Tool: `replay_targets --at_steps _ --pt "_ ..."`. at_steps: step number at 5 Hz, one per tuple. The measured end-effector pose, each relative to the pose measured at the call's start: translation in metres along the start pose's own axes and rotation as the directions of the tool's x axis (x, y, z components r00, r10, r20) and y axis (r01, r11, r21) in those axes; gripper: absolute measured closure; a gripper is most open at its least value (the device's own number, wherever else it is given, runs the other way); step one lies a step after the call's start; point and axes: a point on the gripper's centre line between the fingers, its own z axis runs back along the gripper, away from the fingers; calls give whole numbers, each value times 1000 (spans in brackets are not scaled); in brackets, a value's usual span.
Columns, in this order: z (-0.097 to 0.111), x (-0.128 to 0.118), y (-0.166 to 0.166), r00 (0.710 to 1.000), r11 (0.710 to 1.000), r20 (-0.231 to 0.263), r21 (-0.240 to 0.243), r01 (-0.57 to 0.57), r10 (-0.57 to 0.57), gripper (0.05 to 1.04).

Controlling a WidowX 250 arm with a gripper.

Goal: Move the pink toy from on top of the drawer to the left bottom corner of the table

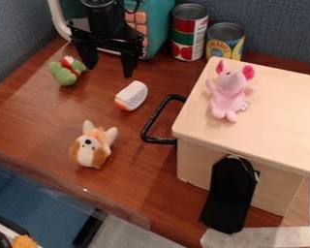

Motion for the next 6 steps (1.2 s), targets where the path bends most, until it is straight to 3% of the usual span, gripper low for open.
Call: replay_targets --at_steps 1,2,3,4,5,6 --pt "-7 -4 -2 1000 1000 -30 -10 3 -3 83" --pt "5 -11 -22 996 995 -62 -83 63 -68 83" --pt "39 -7 -53 992 987 19 -107 123 -122 83" --pt "71 -10 -92 979 965 58 -165 204 -197 83" --pt "79 -14 -125 965 950 77 -174 259 -249 83" --pt "72 -20 -158 942 934 93 -132 332 -322 83"
